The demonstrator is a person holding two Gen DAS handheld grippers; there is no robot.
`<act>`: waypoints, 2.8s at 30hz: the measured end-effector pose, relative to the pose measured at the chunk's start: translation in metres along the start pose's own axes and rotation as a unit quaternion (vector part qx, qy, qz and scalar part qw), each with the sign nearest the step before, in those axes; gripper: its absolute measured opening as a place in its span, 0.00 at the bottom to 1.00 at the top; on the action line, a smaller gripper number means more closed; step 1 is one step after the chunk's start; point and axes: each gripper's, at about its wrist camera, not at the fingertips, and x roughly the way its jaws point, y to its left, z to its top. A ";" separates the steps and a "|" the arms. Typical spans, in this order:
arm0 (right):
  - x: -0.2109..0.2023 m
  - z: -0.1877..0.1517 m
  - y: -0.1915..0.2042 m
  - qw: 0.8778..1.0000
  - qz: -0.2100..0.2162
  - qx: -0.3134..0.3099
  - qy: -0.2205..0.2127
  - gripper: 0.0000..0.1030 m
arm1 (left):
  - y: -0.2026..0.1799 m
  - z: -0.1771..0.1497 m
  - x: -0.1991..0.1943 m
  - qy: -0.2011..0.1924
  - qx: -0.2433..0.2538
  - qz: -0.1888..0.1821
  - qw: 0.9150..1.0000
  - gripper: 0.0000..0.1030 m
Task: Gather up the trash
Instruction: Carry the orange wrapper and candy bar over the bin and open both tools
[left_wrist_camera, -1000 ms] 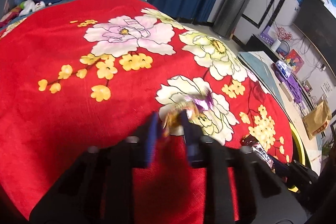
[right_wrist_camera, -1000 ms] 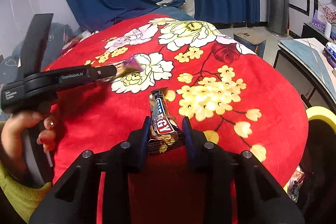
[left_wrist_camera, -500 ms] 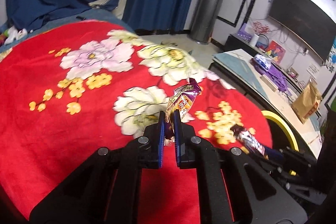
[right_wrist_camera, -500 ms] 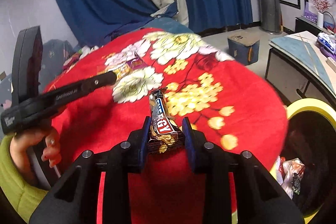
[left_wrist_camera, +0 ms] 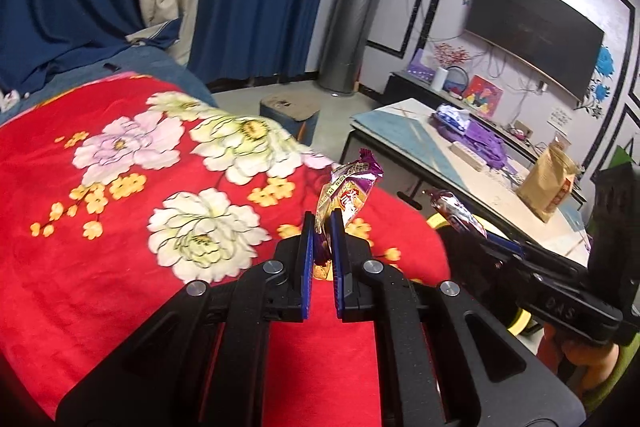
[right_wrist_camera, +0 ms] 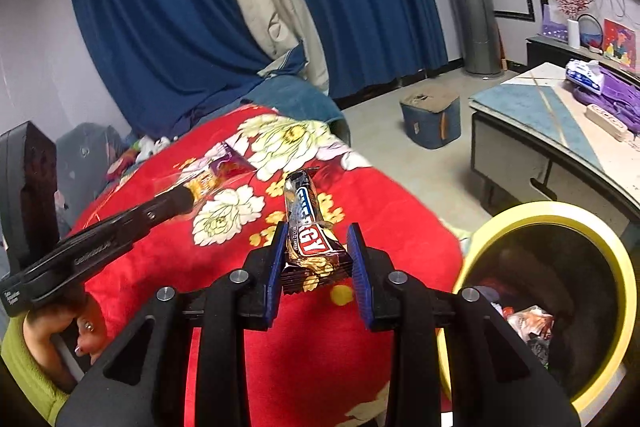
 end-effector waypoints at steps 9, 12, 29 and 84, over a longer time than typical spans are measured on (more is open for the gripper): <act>-0.024 -0.001 -0.025 0.999 -0.026 0.016 -0.016 0.28 | -0.033 -0.001 -0.001 -0.002 0.023 -0.035 0.999 0.04; -0.032 -0.001 -0.035 0.999 -0.036 0.023 -0.022 0.28 | -0.043 -0.003 -0.002 -0.002 0.031 -0.042 0.999 0.04; -0.075 -0.004 -0.092 0.992 -0.091 0.061 -0.056 0.28 | -0.110 -0.018 0.006 0.011 0.090 -0.086 0.992 0.04; -0.087 -0.057 -0.209 0.972 -0.160 0.172 -0.019 0.29 | -0.205 -0.053 0.123 0.113 0.178 -0.107 0.972 0.05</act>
